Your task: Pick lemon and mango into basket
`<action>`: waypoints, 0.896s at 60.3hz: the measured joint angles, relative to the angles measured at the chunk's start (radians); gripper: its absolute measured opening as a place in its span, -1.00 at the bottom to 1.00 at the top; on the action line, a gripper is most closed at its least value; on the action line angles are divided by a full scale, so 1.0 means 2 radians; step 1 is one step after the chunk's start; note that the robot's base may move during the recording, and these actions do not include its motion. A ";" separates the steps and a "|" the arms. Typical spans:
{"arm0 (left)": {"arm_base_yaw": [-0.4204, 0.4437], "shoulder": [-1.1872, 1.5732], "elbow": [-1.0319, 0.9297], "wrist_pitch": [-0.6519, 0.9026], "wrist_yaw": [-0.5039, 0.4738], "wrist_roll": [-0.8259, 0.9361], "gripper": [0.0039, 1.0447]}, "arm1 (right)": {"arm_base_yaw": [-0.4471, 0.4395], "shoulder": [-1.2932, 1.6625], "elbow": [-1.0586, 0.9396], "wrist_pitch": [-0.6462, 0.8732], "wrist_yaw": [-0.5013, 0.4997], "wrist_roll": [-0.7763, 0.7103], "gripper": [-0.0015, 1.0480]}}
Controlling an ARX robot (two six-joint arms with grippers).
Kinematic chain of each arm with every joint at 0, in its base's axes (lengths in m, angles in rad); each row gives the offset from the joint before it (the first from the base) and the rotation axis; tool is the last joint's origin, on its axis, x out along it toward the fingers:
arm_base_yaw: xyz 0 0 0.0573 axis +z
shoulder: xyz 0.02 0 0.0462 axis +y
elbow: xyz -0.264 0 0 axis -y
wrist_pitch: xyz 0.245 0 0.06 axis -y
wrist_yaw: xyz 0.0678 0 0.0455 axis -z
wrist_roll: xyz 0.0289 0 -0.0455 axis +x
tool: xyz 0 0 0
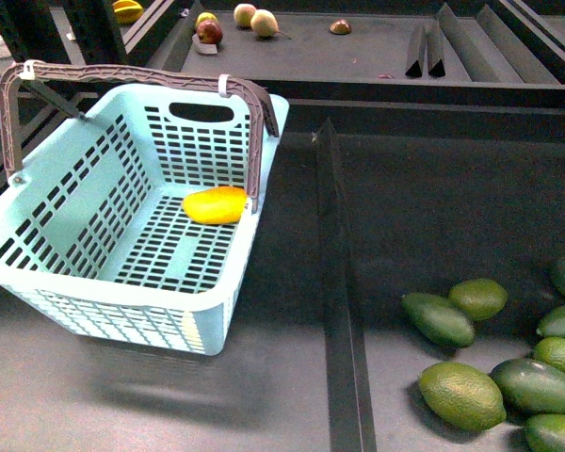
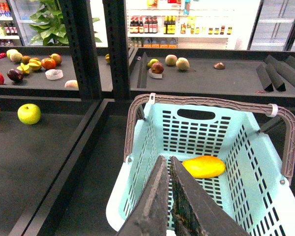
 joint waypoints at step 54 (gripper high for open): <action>0.000 -0.348 -0.014 -0.316 0.000 0.001 -0.94 | 0.000 0.000 0.000 0.000 0.000 0.000 0.83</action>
